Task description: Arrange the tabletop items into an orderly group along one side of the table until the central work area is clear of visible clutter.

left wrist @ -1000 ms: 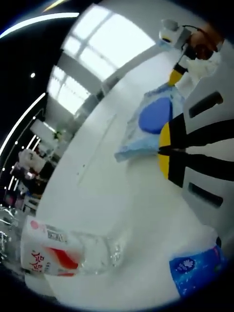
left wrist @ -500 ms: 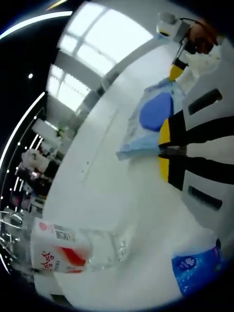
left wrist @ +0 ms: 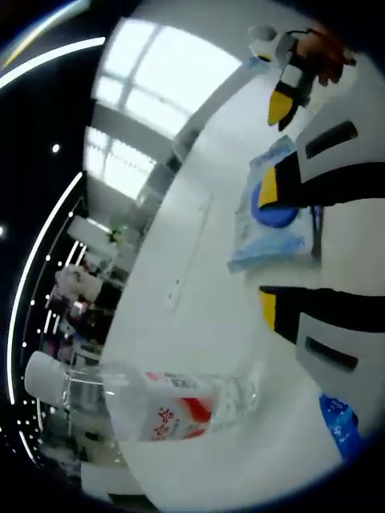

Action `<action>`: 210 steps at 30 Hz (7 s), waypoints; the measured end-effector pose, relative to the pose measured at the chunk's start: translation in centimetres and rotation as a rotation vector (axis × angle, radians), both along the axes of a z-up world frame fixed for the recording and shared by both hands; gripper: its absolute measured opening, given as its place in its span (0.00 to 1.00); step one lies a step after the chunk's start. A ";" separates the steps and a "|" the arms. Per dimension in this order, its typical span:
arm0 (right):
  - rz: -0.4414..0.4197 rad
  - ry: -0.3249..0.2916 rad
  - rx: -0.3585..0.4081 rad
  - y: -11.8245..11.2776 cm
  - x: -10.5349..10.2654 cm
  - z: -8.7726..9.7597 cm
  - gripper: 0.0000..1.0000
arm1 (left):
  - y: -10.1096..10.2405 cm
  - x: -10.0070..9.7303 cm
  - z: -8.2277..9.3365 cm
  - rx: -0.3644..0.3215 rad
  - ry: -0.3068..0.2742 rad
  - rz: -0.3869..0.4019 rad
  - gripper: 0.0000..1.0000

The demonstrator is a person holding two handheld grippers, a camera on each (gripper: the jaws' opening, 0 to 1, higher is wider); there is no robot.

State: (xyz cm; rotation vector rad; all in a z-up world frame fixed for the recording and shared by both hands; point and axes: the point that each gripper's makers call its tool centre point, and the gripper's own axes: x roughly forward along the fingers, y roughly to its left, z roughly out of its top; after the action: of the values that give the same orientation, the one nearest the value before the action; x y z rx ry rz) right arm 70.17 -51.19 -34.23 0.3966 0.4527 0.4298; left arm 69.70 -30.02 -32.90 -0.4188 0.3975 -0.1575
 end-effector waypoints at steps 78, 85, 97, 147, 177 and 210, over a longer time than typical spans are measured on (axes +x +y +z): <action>0.189 0.243 -0.353 2.3 -11.1 -4.3 0.41 | -4.2 -14.2 6.8 0.149 -0.072 -0.455 0.97; 0.163 0.222 -0.323 1.7 -11.0 -3.6 0.39 | -4.5 -14.4 6.7 0.113 -0.060 -0.451 0.96; 0.215 0.073 -0.168 4.7 -11.1 1.4 0.38 | -5.1 -14.4 7.4 0.034 -0.064 -0.445 0.96; 0.633 -0.354 -0.043 15.1 -17.7 11.3 0.38 | -5.5 -14.9 11.6 -0.430 -0.115 -0.427 0.41; 0.592 -0.256 -0.214 13.7 -16.6 7.5 0.89 | -2.2 -11.8 11.1 0.192 -0.325 -0.359 0.38; 0.491 -0.024 -0.287 8.5 -14.0 0.0 0.91 | 3.2 0.9 4.5 0.371 -0.314 -0.183 0.38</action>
State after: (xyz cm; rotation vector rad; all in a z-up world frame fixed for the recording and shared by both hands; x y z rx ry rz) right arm 56.14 -42.64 -34.22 -0.0040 0.5802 0.8323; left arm 70.57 -26.80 -28.41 0.0114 0.1484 -0.3163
